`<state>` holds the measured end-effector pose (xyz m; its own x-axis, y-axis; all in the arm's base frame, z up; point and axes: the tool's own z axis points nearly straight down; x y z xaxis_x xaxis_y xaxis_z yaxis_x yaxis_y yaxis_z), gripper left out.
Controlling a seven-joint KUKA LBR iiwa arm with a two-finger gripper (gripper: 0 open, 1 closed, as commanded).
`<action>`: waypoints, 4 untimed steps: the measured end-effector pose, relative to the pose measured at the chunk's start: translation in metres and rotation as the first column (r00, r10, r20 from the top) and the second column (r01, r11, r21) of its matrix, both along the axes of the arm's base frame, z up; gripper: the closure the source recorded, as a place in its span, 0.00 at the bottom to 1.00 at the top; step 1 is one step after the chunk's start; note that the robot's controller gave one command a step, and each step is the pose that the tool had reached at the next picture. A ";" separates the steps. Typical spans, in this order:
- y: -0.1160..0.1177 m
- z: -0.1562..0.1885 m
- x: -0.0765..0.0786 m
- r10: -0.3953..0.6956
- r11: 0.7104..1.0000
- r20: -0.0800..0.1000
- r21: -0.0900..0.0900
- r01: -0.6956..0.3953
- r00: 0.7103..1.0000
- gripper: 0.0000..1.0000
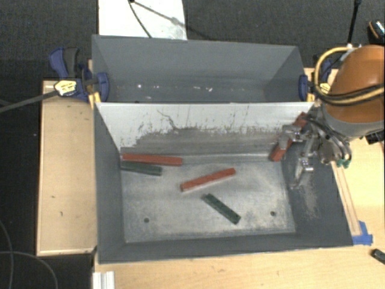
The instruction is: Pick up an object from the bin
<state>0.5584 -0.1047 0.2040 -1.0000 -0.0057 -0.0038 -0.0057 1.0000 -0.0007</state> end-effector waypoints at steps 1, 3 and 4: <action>0.069 -0.088 0.001 0.040 0.999 -0.008 0.005 -0.040 0.999 0.00; 0.118 -0.128 0.028 0.141 0.990 0.001 0.001 -0.141 0.990 1.00; 0.147 0.010 0.033 0.061 0.998 0.008 0.002 -0.061 0.998 1.00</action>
Offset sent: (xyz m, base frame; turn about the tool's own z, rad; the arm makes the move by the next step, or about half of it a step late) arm 0.0015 0.0640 -0.0842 -0.0335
